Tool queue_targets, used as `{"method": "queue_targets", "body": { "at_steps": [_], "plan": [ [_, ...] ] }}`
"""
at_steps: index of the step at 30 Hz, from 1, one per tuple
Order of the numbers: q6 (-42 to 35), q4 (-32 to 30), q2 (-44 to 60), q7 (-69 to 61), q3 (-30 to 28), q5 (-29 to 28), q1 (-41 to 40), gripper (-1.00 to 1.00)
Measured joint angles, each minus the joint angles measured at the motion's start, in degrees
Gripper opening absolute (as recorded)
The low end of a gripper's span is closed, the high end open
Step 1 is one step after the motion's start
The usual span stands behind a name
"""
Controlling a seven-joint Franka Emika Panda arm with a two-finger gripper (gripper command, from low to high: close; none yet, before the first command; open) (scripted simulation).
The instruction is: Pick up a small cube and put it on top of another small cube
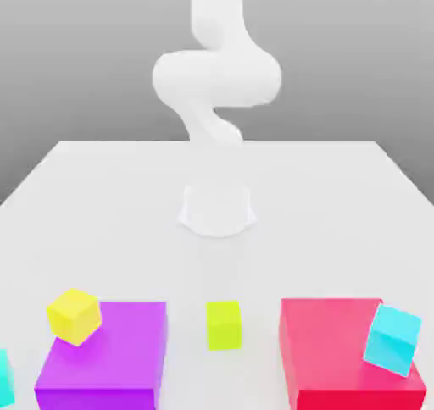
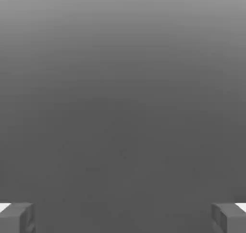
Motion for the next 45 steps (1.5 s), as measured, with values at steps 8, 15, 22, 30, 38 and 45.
{"method": "queue_targets", "body": {
  "at_steps": [8, 15, 22, 30, 38, 45],
  "plan": [
    [7.5, -7.5, 10.8, 20.1, 7.3, 0.4, -6.9, 0.00],
    [13.9, -13.9, 20.1, 37.7, 13.1, 0.2, -12.3, 0.00],
    [20.3, -20.3, 29.5, 55.7, 17.8, -0.5, -16.6, 0.00],
    [27.6, -27.6, 40.2, 75.8, 20.4, -0.8, -18.9, 0.00],
    [36.4, -27.1, 51.9, 89.1, 12.2, -12.9, -13.6, 0.00],
    [41.1, -26.0, 57.7, 92.9, 3.9, -18.1, -6.6, -1.00]
  ]
}}
